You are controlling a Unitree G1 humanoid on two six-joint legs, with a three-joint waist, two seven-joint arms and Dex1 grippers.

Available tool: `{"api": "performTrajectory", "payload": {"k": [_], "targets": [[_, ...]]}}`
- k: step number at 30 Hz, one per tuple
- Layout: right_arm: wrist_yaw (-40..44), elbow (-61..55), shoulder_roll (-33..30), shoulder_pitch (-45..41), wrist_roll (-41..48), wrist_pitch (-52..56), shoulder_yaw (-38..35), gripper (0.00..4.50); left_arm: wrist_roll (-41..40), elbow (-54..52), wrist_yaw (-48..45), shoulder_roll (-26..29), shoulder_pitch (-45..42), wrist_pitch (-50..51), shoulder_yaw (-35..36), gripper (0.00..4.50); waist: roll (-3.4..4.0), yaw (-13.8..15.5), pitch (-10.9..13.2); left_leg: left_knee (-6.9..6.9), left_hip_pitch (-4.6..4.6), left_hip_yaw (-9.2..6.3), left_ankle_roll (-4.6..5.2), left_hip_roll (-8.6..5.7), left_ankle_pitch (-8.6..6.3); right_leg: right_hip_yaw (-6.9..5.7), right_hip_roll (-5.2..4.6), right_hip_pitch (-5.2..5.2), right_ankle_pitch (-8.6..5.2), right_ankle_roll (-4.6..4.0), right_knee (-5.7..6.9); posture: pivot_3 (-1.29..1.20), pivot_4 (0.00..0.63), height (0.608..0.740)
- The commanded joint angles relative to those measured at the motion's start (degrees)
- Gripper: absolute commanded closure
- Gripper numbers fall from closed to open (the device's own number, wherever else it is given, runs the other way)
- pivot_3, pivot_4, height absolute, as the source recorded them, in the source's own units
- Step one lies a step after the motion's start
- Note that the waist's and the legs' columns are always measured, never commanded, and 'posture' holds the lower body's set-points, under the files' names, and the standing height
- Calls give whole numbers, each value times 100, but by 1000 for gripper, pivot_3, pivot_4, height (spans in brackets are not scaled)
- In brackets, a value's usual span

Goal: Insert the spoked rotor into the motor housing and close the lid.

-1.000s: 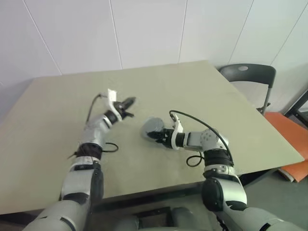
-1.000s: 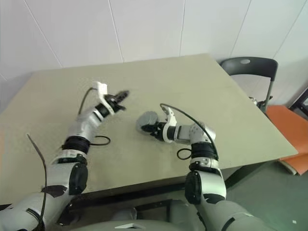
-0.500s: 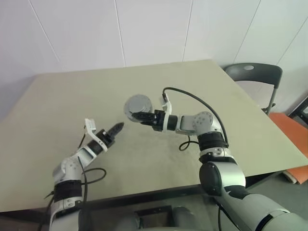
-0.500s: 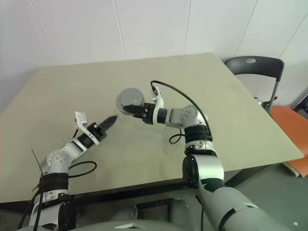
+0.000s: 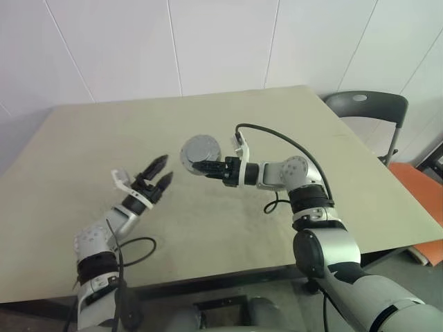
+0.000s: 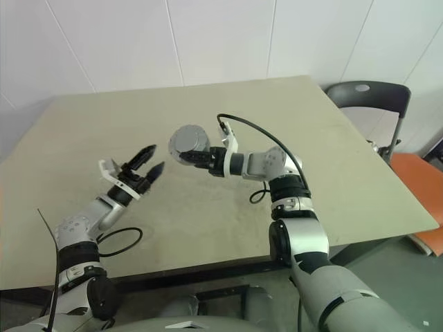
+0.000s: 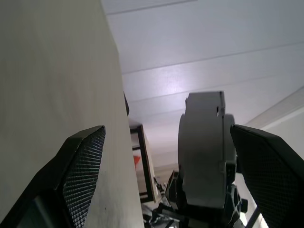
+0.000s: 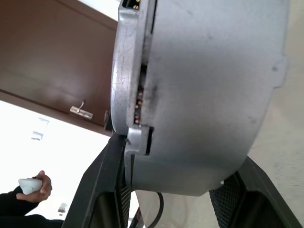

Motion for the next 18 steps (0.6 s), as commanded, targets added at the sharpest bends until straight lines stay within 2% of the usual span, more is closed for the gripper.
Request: {"api": "performTrajectory", "payload": {"k": [1,10,18], "targets": [[153,-184,33,-188,201,-138,-58,2652,-118,132,61,109,-196,243,-80,22,0,0,0,0,1,-1,-4,0,2,0,0,0,1,-2,3,0,0,740],[119,-268,53,-138,211,-82,-9,2652,-107,370,-198,70,-675,274,-204,22,0,-1,0,2,4,-3,-18,1,11,-1,4,-1,7,-12,11,0,0,740],[81,-282,84,-93,212,-104,30,2652,-180,-249,-727,-104,-565,77,-346,22,-1,-3,-1,1,3,0,-20,3,12,2,3,-4,8,-14,11,0,0,740]]}}
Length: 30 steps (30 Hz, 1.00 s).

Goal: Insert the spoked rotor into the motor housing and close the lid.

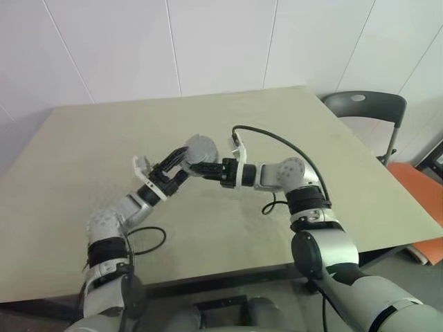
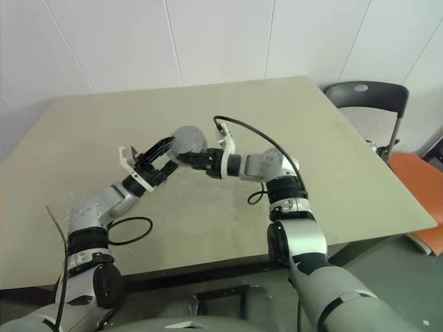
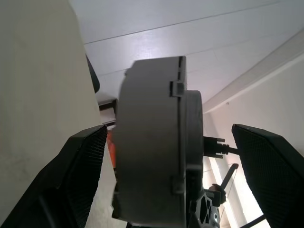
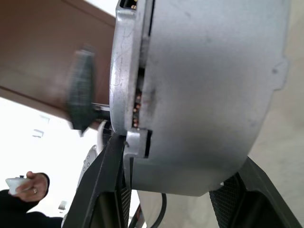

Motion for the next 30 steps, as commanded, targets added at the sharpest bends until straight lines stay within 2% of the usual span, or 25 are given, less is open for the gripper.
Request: {"api": "performTrajectory", "payload": {"k": [1,7,11,15,16,22,28,30], "targets": [[83,-254,6,-127,190,-75,-83,2652,-174,-316,-152,18,-12,-34,-16,22,0,3,0,1,0,0,0,0,0,0,0,0,1,-1,0,0,0,740],[92,-244,13,-135,194,-90,-59,2652,56,-197,20,-15,-59,-220,-83,22,-1,4,-1,7,0,0,0,0,0,0,1,1,1,-2,6,0,0,740],[85,-238,12,-141,190,-100,-61,2652,171,-33,5,17,-97,-405,-77,880,-1,3,-1,9,1,0,-1,0,1,0,1,0,2,-2,10,0,0,740],[70,-289,-6,-106,207,-63,-69,2652,176,-140,-182,106,64,-298,-160,2203,-2,-2,-1,10,1,1,-1,0,1,0,1,0,2,-2,12,0,0,740],[69,-298,-8,-98,218,-58,-64,2652,175,-126,-208,124,92,-284,-160,2288,-2,-2,-1,10,1,1,-1,0,1,0,2,0,2,-2,12,0,0,740],[175,-502,19,-24,292,17,62,2652,-83,-506,-473,142,380,-66,-190,2290,-2,-4,-1,20,2,2,-1,0,1,2,2,0,2,-3,27,0,0,740],[-174,-305,202,-117,414,-354,-349,2652,-18,-841,-585,128,517,-143,-388,2330,-3,5,-2,39,6,2,-3,0,3,1,3,1,2,-4,49,0,0,740],[-226,-300,194,-127,362,-395,-289,1998,-36,-846,-533,85,510,-188,-383,2330,-3,7,-2,52,6,1,-3,0,3,0,4,4,3,-6,53,0,0,740]]}}
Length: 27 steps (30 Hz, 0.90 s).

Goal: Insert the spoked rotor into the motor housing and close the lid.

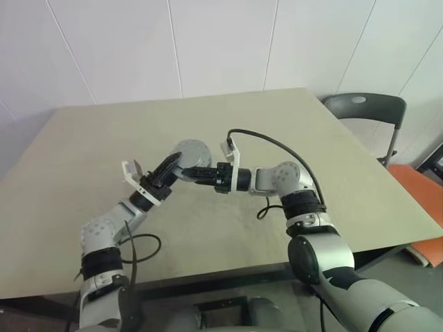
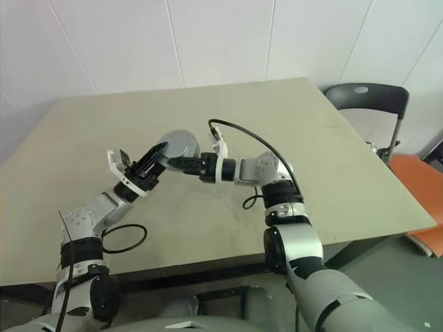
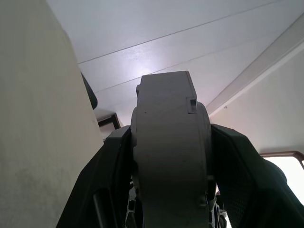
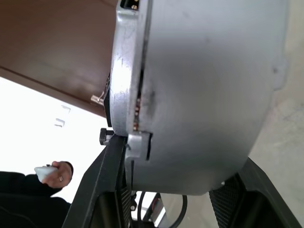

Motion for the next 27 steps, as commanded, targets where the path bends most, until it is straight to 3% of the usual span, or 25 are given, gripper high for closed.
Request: {"api": "performTrajectory", "payload": {"k": [1,6,13,16,19,23,27], "targets": [[-254,-141,-20,-302,85,-422,-310,1759,-71,-308,-54,-88,-17,120,-263,2330,0,2,0,5,-1,0,0,0,0,0,0,2,0,-1,1,0,0,740],[-425,-36,18,-326,190,-393,-414,39,-145,-122,212,-257,-78,-121,-46,2330,-1,9,-1,20,-1,-1,1,-1,0,-2,0,10,3,-1,3,0,0,740],[-21,-276,-41,-214,300,-113,-209,39,-624,-54,493,-654,-292,-1173,735,2330,-5,-16,-2,22,-1,2,2,12,-1,-2,13,8,7,-3,3,0,0,740],[-2,-502,-175,-3,-411,-927,538,39,-663,58,742,-748,-454,-1810,1031,2330,-6,2,-3,23,0,2,1,17,0,-4,18,8,9,-7,4,0,0,740],[279,-998,-347,383,-1213,-2456,1336,39,-233,169,948,-756,-566,-2722,1174,2330,-13,5,-8,30,0,3,1,14,0,-6,17,15,10,-5,-1,0,0,740],[546,-1413,-462,814,-1893,-4103,1919,39,423,279,967,-606,-536,-3378,935,2330,-21,12,-6,31,-4,7,1,6,0,-6,14,17,14,3,-9,0,0,740],[1283,-1746,-500,1114,-1605,-4368,1971,39,999,826,958,-422,-612,-4041,912,2330,-29,20,-9,31,-2,5,0,3,0,-6,17,19,15,4,-8,0,0,740]]}}
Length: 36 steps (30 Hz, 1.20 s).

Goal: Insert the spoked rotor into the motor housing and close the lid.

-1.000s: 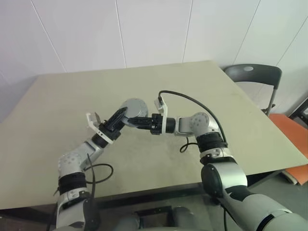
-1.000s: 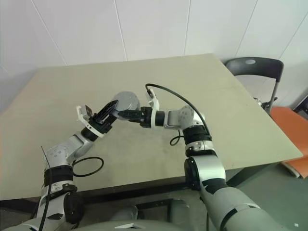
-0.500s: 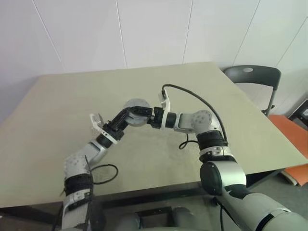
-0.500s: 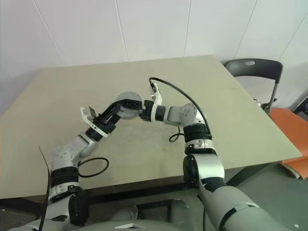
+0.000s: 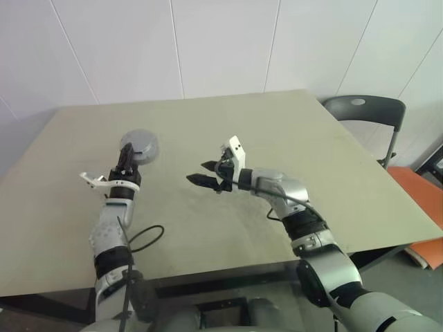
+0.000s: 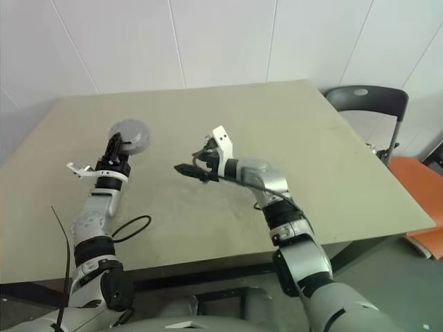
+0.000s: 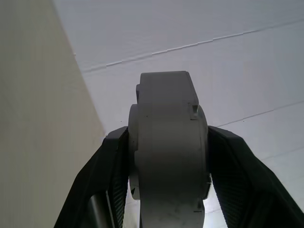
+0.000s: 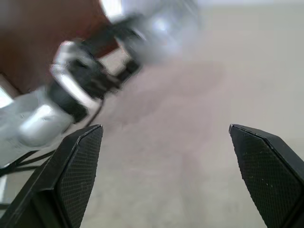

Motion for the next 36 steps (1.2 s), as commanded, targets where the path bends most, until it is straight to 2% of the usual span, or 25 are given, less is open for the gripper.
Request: {"api": "performTrajectory", "payload": {"k": [1,11,21,27,32,34,36], "targets": [[608,-499,-36,111,232,-279,34,39,304,408,-96,243,-307,-599,16,2330,-3,8,-2,0,3,0,0,0,0,-1,-1,2,0,0,0,0,0,740],[899,-811,-152,267,95,-323,263,39,1113,2233,9,828,-752,-2299,243,2330,-4,-3,-2,-1,37,0,0,10,0,-3,4,29,0,-1,3,0,0,740],[929,-806,-214,238,62,-296,323,39,1550,2838,471,900,-788,-3102,268,2330,-6,-19,-3,-2,43,0,0,11,-1,-3,2,34,0,-1,4,0,0,740],[964,-636,-245,128,20,-350,303,39,1838,3021,1139,701,-712,-3342,194,2330,-7,-28,-5,-9,106,4,1,14,-2,-2,6,86,-2,2,4,0,0,740],[1026,-502,-302,85,-88,-449,354,0,2056,2850,1915,478,-544,-3158,40,745,1,-27,-8,-9,142,1,1,19,-2,-2,15,123,-8,11,3,0,0,740],[1039,-409,-313,40,-115,-506,347,0,2169,2586,2366,334,-404,-2954,-74,109,5,-36,-9,-22,189,5,2,19,-3,1,15,169,-19,27,-8,0,0,740],[1053,-347,-312,3,-134,-545,334,0,2228,2218,2804,157,-238,-2665,-175,6,13,-43,-15,-30,202,6,3,19,-4,1,14,186,-21,31,-21,0,0,740]]}}
